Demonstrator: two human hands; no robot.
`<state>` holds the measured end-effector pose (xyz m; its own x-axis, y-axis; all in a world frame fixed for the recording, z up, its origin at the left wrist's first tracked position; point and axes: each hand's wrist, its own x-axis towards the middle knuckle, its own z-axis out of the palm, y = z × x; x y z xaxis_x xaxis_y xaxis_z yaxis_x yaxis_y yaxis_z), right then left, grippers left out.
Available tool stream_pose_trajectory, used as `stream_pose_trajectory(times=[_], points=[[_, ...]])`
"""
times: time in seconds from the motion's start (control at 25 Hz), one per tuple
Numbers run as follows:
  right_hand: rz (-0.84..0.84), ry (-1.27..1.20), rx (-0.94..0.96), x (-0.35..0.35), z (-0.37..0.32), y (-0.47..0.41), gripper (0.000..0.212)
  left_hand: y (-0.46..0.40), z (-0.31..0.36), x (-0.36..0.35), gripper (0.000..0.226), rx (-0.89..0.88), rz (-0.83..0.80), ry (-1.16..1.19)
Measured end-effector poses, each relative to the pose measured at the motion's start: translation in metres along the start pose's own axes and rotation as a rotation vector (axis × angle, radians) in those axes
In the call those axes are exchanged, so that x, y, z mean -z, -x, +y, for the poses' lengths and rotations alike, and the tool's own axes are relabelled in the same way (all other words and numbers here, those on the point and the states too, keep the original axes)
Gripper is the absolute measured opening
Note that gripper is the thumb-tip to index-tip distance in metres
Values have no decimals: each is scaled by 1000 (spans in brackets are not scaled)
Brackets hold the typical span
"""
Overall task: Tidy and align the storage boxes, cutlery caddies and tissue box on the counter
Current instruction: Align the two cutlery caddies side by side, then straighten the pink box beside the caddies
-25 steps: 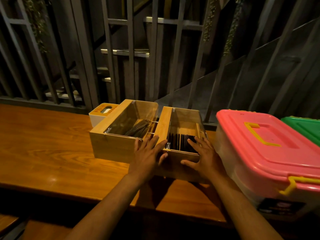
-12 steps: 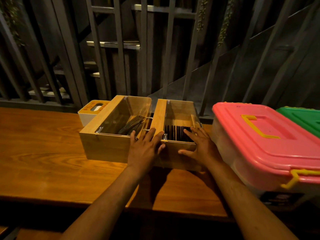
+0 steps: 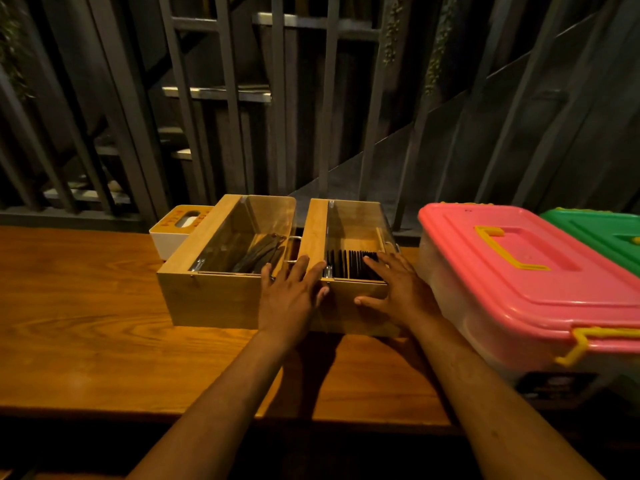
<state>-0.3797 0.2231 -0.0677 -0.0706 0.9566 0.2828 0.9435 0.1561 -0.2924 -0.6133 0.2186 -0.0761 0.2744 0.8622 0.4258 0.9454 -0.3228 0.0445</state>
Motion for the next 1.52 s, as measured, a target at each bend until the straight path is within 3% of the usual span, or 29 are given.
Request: stream_pose_trajectory(times=[0.16,0.24,0.36,0.44,0.6,0.76,0.96,1.2,1.52], points=[[-192,250,-34,31,-27,5,92,-1,8,24,56,-22,-128,-14],[-182,228,-11,62,-45,18,80,-3,20,47,50,-49,-123,47],[62,80,96,108,-52,57,55,6,53,89,41,-98,55,247],[215,-3,98,139,-37,85,51,18,83,112,38,-148,157,372],[357,-21,7,189,31,141,46,40,150,126,40,-251,186,486],[288,-81,-96,206,108,179,67,44,230,110,48,-263,121,454],[210,-37,29,206,165,186,100,56,285,93,58,-104,111,393],[241,37,220,186,193,166,85,60,291,84,63,-24,173,334],[290,12,220,169,192,131,79,32,274,70,64,3,158,325]])
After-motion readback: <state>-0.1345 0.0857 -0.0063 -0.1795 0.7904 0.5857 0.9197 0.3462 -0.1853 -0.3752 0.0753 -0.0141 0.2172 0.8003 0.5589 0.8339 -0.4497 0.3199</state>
